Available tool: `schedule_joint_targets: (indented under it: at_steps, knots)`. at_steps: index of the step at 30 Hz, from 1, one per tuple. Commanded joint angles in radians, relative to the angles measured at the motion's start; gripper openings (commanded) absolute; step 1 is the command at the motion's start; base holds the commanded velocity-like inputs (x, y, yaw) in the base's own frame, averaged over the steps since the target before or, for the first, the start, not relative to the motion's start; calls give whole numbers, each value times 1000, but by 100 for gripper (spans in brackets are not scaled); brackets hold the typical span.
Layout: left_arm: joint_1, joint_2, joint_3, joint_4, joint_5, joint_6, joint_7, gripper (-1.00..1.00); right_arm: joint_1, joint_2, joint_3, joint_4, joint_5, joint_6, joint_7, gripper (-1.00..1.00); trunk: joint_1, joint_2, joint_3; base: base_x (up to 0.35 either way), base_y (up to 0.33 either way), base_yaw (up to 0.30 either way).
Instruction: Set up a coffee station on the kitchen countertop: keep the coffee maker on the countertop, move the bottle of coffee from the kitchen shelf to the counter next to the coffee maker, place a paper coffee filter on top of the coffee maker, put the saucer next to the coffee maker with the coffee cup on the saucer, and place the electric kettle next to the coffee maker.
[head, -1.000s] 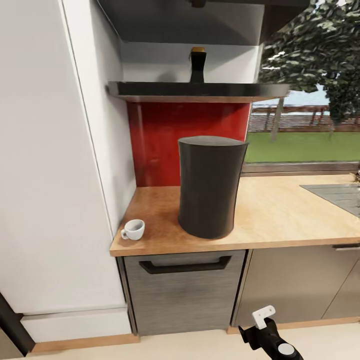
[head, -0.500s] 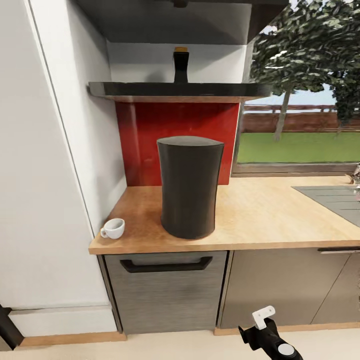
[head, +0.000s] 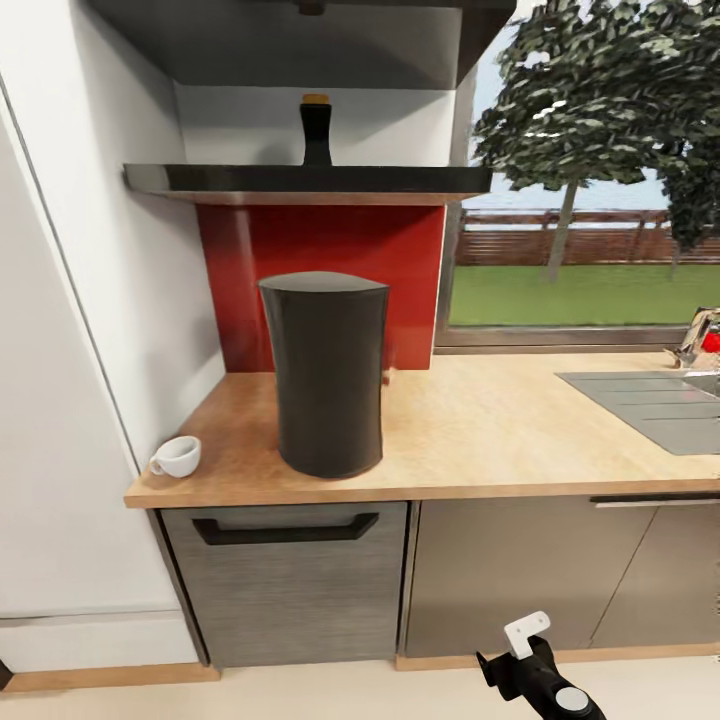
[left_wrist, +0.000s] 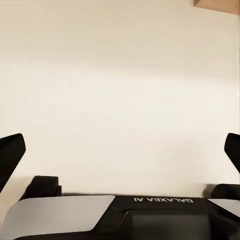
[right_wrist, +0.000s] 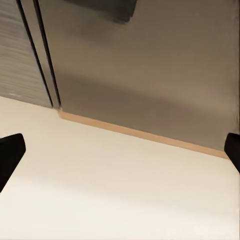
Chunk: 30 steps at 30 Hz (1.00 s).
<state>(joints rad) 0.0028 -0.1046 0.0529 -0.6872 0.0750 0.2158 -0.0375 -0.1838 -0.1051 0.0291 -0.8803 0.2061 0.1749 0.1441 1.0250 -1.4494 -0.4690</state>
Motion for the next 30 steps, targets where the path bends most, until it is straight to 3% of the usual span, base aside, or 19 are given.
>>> schedule_joint_targets:
  at_steps: [1, 9, 12, 13, 16, 30]
  knots:
    - [0, -2, 5, -3, 8, 8, -4, 100, 0, -1, 2, -1, 11, 5, 3, 100, 0, -1, -1, 0, -309, 0]
    - [1, -8, 4, -2, 6, 8, -4, 100, 0, -1, 4, 2, 12, -6, 3, 100, 0, -1, -1, 0, -309, 0]
    - [0, -8, 4, -2, 6, 8, -4, 100, 0, -1, 39, 7, 12, -25, 3, 100, 0, -1, -1, 0, -309, 0]
    - [0, -8, 4, -2, 6, 8, -4, 100, 0, -2, 68, 12, 12, -32, 2, 100, 0, -1, -1, 0, -309, 0]
    - [0, -9, 4, -1, 6, 8, -4, 100, 0, -2, 84, 14, 12, -36, 1, 100, 0, -1, -1, 0, -309, 0]
    - [0, -9, 2, 21, 5, 4, -4, 100, 0, -1, 88, 26, 10, -38, -3, 100, 0, -1, -1, 0, -309, 0]
